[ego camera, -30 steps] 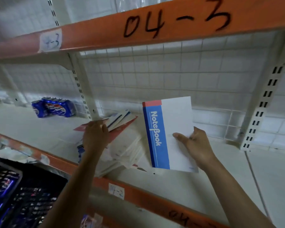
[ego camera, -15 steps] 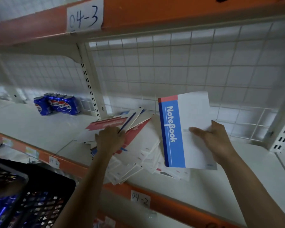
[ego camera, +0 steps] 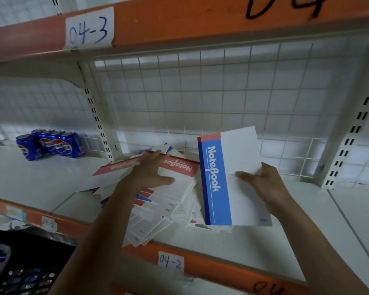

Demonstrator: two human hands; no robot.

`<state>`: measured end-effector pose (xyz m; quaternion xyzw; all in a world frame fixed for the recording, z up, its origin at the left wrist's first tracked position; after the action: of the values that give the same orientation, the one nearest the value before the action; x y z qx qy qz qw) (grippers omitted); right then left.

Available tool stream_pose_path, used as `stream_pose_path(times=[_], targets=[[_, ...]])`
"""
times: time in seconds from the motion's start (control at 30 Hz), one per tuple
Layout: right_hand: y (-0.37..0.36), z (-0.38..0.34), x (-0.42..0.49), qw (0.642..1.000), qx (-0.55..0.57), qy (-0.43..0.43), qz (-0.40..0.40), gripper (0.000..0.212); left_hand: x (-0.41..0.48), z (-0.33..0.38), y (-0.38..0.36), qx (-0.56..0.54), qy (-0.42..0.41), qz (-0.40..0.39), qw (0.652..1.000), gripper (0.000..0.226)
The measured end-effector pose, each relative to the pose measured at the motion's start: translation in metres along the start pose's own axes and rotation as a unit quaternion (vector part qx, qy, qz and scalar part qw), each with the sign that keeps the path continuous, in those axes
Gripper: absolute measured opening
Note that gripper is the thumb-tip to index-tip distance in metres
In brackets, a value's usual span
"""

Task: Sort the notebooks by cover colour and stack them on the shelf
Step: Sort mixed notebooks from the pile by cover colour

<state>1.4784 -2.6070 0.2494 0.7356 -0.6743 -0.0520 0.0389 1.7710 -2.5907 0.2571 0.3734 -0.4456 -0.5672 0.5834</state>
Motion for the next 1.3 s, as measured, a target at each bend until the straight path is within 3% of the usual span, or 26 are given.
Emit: stream_pose_path(times=[0.17, 0.3, 0.4, 0.5, 0.57, 0.63, 0.7, 0.77, 0.8, 0.87, 0.97, 1.1, 1.3], targets=[[0.014, 0.005, -0.005, 1.000, 0.000, -0.005, 0.006, 0.014, 0.020, 0.029, -0.008, 0.202, -0.028, -0.077, 0.976, 0.103], [0.027, 0.016, -0.010, 0.999, 0.029, -0.022, 0.022, 0.027, 0.030, 0.047, -0.024, 0.227, -0.052, -0.079, 0.969, 0.105], [0.038, 0.023, -0.015, 0.996, 0.085, -0.026, 0.020, 0.029, 0.038, 0.062, -0.027, 0.262, -0.058, -0.015, 0.963, 0.095], [0.049, 0.026, -0.021, 0.992, 0.126, -0.027, 0.000, 0.022, 0.041, 0.089, -0.021, 0.265, -0.066, 0.118, 0.955, 0.057], [0.057, 0.029, -0.021, 0.989, 0.147, -0.021, 0.007, 0.019, 0.038, 0.113, -0.014, 0.192, -0.065, 0.183, 0.962, 0.039], [0.064, 0.028, -0.021, 0.986, 0.162, -0.003, 0.031, 0.018, 0.034, 0.137, -0.013, 0.020, -0.077, 0.231, 0.970, 0.026], [0.072, 0.028, -0.018, 0.983, 0.173, 0.014, 0.064, 0.005, 0.029, 0.160, -0.023, -0.207, -0.095, 0.242, 0.943, 0.022], [0.080, 0.024, -0.018, 0.977, 0.187, 0.035, 0.093, 0.008, 0.022, 0.178, -0.041, -0.336, -0.119, 0.250, 0.901, 0.022], [0.084, 0.023, -0.017, 0.980, 0.175, 0.047, 0.087, 0.004, 0.021, 0.184, -0.053, -0.365, -0.131, 0.251, 0.887, 0.023], [0.090, 0.020, -0.017, 0.987, 0.124, 0.077, 0.072, 0.018, 0.019, 0.195, -0.073, -0.421, -0.128, 0.248, 0.863, 0.021], [0.103, 0.017, -0.018, 0.985, 0.066, 0.113, 0.110, 0.024, 0.019, 0.208, -0.084, -0.489, -0.114, 0.243, 0.830, 0.015], [0.119, 0.021, -0.019, 0.973, 0.057, 0.130, 0.184, 0.026, 0.023, 0.222, -0.090, -0.492, -0.136, 0.258, 0.820, 0.011], [0.147, 0.029, -0.025, 0.960, 0.099, 0.143, 0.217, 0.027, 0.027, 0.234, -0.110, -0.506, -0.115, 0.291, 0.803, 0.006]])
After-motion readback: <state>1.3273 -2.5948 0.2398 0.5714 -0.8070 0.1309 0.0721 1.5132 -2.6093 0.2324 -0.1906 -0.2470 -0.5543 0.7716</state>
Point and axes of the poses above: each hand's wrist, its own x-axis towards the middle knuckle, its own y-axis out of the back of the hand, z = x × y, the point moved 2 cm from there along x, towards the middle knuckle, and after that the axes turned 8 degrees about -y, right-handed, at the moved point
